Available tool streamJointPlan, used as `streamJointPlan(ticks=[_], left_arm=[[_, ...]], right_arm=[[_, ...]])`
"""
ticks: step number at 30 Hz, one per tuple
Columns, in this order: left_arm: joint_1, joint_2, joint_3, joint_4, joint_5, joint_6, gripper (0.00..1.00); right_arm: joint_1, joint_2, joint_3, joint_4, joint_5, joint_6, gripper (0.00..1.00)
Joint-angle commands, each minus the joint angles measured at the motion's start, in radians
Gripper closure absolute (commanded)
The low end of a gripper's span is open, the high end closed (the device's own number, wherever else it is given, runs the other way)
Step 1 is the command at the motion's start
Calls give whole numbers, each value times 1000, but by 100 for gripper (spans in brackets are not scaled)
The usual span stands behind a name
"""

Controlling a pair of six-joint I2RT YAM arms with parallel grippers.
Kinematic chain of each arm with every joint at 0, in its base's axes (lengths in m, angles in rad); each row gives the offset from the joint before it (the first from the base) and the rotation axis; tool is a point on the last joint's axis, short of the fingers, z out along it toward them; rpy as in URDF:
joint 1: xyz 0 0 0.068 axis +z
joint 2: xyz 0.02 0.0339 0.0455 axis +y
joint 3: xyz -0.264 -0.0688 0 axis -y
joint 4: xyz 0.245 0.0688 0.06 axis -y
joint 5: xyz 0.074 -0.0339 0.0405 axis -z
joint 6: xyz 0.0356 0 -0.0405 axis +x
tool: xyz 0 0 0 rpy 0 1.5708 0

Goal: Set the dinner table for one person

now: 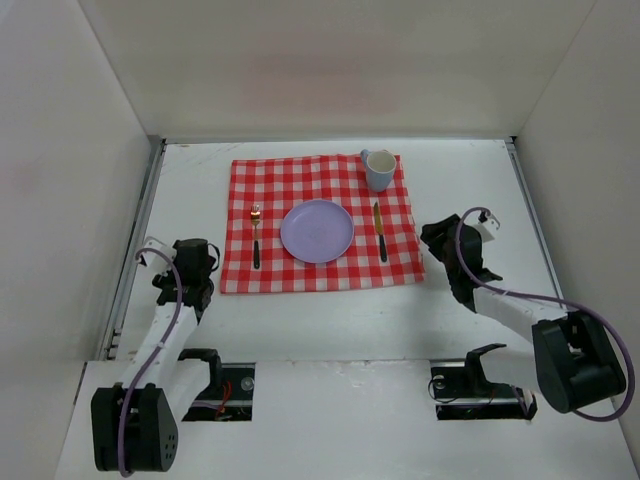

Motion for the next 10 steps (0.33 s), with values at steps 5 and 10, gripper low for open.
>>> streamJointPlan(ticks=[5,10], left_arm=[[-8,9,54,28,9,-6,42],[-33,36,60,50,18,-3,41]], right_arm=[[-3,39,15,88,-53,4,41],[-3,33,18,88,-67,0,41]])
